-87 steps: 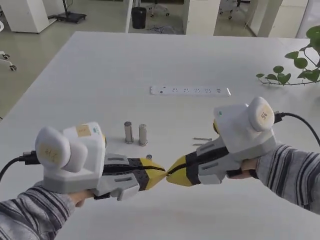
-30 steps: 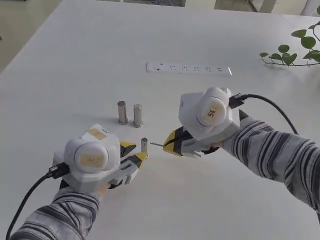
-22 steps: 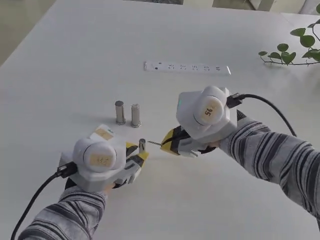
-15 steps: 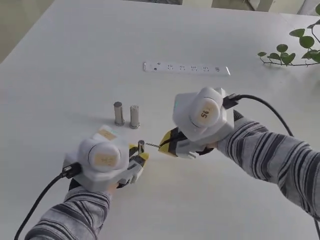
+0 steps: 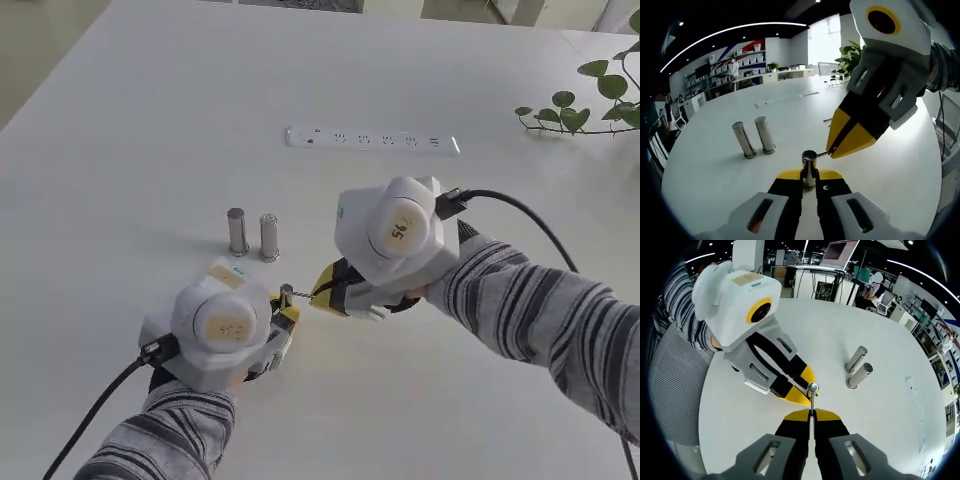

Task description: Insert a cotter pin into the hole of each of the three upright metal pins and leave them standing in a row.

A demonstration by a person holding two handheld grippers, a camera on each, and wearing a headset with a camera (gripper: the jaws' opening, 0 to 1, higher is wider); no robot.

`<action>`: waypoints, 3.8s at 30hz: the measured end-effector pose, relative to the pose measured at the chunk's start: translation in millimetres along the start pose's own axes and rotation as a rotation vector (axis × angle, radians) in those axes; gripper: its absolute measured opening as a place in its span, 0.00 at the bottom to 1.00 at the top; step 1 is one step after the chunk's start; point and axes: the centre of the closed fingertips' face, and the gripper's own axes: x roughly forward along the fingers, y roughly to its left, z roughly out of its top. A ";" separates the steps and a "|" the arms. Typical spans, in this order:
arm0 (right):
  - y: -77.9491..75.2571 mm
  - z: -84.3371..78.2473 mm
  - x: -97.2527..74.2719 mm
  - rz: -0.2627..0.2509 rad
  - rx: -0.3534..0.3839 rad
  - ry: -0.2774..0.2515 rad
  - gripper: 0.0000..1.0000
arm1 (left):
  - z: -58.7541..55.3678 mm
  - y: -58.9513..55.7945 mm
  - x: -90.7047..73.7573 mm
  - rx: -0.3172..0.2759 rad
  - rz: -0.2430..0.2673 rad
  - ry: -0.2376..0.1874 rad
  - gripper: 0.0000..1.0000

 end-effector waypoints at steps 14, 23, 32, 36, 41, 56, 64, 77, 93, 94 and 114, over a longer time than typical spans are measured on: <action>-1.8 11.2 7.0 -0.012 -0.033 -0.003 0.00 | 0.7 -0.4 0.4 -0.009 0.022 -0.015 0.05; -2.0 18.1 2.9 -0.022 -0.011 -0.052 0.08 | 0.1 0.2 0.4 -0.026 0.043 -0.016 0.05; -0.8 6.9 -5.7 -0.022 0.047 -0.052 0.03 | -0.7 0.8 0.2 -0.055 0.053 -0.020 0.05; -2.7 7.3 -5.5 -0.029 0.097 -0.078 0.00 | -0.9 0.9 0.1 -0.060 0.060 -0.019 0.05; -4.3 7.4 -4.4 -0.043 0.121 -0.086 0.00 | -0.8 0.9 0.2 -0.063 0.075 -0.018 0.05; -3.6 13.1 0.3 -0.031 0.132 -0.093 0.00 | -0.9 1.5 0.7 -0.074 0.088 -0.020 0.05; -13.4 2.6 -8.2 -0.082 0.186 -0.106 0.06 | -0.7 1.4 0.7 -0.074 0.081 -0.019 0.05; -26.3 -19.8 -32.4 -0.181 0.484 -0.278 0.29 | 2.4 11.1 -0.1 -0.097 0.078 -0.028 0.05; -19.4 -40.0 -35.0 -0.213 0.646 -0.307 0.36 | 0.6 57.1 -10.2 -0.094 0.134 -0.020 0.05; -18.6 -39.7 -35.1 -0.210 0.654 -0.311 0.35 | 0.3 59.8 -10.5 -0.094 0.137 -0.018 0.05; -10.6 -44.1 -29.5 -0.189 0.683 -0.296 0.32 | -8.1 69.8 -10.1 -0.106 0.129 -0.005 0.06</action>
